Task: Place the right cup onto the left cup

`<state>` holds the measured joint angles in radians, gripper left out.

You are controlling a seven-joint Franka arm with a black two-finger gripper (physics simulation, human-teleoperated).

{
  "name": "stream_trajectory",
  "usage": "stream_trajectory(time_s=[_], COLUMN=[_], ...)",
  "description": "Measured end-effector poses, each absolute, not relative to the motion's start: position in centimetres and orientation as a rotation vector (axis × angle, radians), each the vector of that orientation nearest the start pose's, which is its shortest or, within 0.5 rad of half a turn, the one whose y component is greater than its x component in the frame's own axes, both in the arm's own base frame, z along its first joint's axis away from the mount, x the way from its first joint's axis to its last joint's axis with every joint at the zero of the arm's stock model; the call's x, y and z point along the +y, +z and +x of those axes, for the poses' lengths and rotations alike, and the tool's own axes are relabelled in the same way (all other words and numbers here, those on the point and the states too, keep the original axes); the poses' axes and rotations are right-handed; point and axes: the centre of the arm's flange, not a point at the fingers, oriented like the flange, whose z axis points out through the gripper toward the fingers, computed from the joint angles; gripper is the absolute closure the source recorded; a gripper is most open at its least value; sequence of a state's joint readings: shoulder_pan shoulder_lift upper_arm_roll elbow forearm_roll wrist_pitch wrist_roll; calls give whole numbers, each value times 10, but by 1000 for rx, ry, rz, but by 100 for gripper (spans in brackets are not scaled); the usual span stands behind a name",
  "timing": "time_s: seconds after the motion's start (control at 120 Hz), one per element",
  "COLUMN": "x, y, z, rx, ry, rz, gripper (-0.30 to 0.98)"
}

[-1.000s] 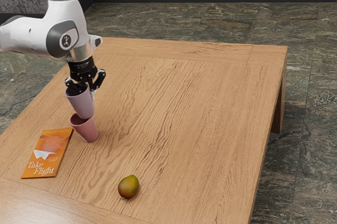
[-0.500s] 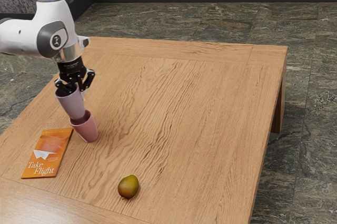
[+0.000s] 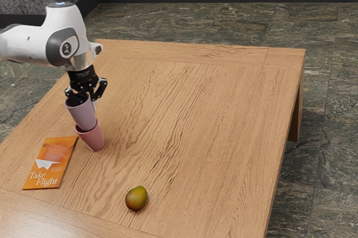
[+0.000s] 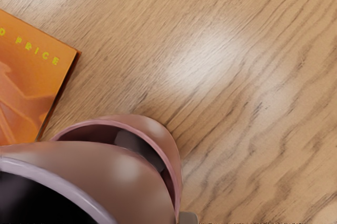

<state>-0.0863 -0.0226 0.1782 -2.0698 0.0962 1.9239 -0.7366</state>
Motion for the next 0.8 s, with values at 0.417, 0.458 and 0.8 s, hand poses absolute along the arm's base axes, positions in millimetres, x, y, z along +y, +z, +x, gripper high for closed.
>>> stream_trajectory(time_s=[0.417,0.458,0.8], x=[44,46,79], y=[424,424,423], z=[526,526,522], rx=[-1134,-1140,-1231], ry=[135,133,139], rz=[-2803,-2802,-2769], gripper=[78,78,38])
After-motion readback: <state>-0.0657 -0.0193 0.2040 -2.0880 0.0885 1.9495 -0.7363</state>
